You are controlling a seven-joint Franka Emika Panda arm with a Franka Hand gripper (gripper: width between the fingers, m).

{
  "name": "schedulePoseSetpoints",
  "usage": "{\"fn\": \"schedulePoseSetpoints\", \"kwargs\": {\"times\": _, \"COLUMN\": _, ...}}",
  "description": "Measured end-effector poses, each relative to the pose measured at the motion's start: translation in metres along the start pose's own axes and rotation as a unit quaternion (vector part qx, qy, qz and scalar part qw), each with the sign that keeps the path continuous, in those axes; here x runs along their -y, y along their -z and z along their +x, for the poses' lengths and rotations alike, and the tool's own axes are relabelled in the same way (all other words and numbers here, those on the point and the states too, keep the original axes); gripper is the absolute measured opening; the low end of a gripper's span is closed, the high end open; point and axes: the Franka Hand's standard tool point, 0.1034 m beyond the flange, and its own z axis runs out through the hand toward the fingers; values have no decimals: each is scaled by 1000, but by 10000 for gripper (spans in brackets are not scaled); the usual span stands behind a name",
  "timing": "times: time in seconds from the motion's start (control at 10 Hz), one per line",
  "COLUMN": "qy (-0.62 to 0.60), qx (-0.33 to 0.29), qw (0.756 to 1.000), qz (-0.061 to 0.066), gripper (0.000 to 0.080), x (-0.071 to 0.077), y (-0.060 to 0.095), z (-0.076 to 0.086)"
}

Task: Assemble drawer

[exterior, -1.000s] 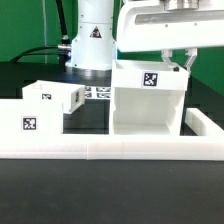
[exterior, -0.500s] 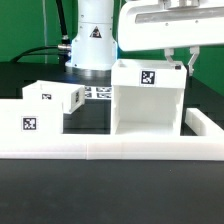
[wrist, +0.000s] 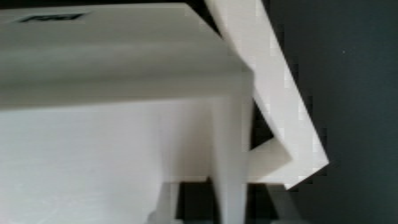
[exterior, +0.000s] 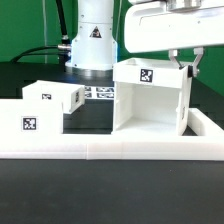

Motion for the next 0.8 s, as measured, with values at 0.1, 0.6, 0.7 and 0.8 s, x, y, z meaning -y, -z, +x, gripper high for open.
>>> {"fn": "schedulePoseSetpoints", "kwargs": {"times": 0.1, "qy": -30, "qx": -6, "qw": 1000, "qz": 6, "gripper": 45, "x": -1, "y": 1, "z": 6}}
{"fn": "schedulePoseSetpoints", "kwargs": {"times": 0.6, "qy": -133, "qx": -8, "qw": 991, "qz": 26, "gripper": 48, "x": 2, "y": 6, "z": 13}}
{"fn": "schedulePoseSetpoints", "kwargs": {"times": 0.7, "qy": -169, "qx": -6, "qw": 985, "qz": 28, "gripper": 48, "x": 1, "y": 6, "z": 14}}
{"fn": "schedulePoseSetpoints", "kwargs": {"times": 0.8, "qy": -197, "qx": -5, "qw": 980, "qz": 30, "gripper": 48, "x": 1, "y": 6, "z": 14}}
